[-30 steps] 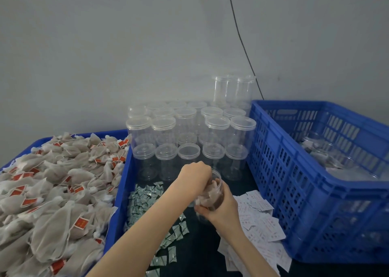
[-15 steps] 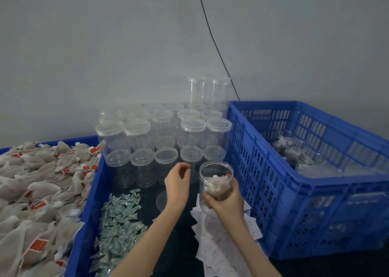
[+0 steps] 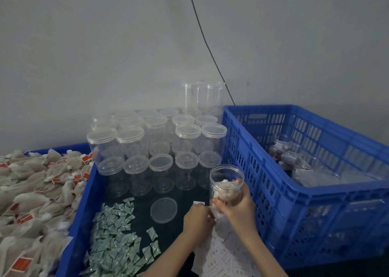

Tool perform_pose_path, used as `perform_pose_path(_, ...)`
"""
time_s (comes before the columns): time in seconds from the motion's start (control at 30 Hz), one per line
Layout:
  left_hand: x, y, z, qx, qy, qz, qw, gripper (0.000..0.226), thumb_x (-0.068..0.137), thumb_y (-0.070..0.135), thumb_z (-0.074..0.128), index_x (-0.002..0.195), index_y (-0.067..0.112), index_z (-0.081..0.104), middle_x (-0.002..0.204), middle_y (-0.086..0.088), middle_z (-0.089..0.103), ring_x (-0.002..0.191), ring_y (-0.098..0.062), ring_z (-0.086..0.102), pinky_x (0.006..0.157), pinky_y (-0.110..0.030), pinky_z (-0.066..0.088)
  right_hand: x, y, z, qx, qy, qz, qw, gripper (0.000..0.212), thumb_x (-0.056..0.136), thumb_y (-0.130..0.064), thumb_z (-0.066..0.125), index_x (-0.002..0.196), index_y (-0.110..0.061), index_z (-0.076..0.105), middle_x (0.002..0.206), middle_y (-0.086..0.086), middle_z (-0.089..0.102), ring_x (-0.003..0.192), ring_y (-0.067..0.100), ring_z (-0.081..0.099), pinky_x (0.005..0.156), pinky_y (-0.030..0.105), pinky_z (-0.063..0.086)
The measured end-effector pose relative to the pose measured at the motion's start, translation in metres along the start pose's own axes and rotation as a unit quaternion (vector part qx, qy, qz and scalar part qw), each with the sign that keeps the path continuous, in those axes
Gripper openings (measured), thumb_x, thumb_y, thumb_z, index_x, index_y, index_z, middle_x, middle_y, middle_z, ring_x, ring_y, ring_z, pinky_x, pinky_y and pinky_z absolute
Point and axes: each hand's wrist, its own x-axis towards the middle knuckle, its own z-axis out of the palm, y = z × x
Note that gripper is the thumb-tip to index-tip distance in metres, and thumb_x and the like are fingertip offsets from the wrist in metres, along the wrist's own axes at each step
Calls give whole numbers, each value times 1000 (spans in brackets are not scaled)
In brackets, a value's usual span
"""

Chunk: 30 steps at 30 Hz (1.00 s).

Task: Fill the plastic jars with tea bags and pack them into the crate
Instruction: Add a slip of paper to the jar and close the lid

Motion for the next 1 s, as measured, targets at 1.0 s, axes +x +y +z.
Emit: perform_pose_path(1.0,14,12,-108,-453,175,-112,867,11,97,13,50,99,17,60,92,-1,67,86,-19,63,82,-37,51,-2,3,5,-8,-47,20,999,80,59,-26,94,121,-42,46,116,-15,62,108,-1,60,89,19,49)
